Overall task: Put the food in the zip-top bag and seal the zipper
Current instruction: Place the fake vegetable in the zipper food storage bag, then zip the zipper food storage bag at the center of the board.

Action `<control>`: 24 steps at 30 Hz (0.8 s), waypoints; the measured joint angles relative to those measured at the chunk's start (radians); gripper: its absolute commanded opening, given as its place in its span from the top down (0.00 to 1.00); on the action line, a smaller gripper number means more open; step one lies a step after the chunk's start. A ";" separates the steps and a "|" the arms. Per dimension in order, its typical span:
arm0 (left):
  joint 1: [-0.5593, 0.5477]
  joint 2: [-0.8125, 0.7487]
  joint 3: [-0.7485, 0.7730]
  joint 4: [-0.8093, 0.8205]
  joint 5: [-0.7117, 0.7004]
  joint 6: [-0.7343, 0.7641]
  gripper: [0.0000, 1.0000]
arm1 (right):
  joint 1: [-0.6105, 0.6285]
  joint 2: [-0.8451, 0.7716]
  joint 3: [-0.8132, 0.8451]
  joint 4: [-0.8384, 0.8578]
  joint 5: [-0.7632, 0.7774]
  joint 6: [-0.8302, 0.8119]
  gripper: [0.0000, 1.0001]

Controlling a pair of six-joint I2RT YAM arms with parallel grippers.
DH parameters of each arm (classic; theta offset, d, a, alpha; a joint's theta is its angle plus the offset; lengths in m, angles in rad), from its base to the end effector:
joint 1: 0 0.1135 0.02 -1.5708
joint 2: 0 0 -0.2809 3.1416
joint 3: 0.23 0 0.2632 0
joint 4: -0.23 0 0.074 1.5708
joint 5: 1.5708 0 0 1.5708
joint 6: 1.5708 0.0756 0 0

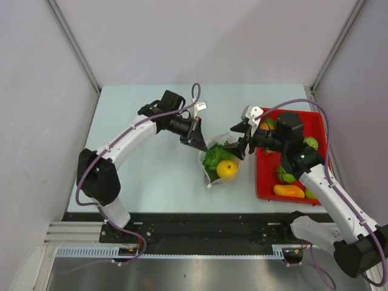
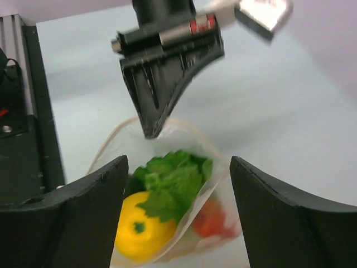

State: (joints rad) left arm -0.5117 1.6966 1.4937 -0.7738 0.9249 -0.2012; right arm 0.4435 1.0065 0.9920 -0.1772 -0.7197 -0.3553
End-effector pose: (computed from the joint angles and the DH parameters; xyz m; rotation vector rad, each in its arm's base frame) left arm 0.3063 -0.2413 0.3003 0.7741 2.4444 -1.4549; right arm 0.2093 0.1546 0.3822 -1.1374 1.3498 0.6950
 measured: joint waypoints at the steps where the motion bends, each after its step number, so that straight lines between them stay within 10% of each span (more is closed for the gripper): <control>1: 0.000 0.000 0.001 0.000 0.000 0.000 1.00 | 0.001 0.000 0.003 -0.037 0.027 0.047 0.24; 7: 0.000 0.000 0.001 -0.008 0.003 0.003 1.00 | 0.025 0.004 0.006 -0.246 0.178 0.234 0.32; 14: 0.000 0.000 0.001 -0.023 -0.003 0.021 1.00 | 0.031 0.014 0.007 -0.374 0.295 0.334 1.00; 24: -0.034 0.051 0.220 -0.143 -0.071 0.101 1.00 | 0.064 -0.009 0.010 -0.310 0.249 0.557 1.00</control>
State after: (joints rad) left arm -0.5461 1.7473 1.7134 -0.9165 0.8539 -0.0998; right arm 0.5076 0.9977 1.0019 -0.4873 -0.4709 0.2016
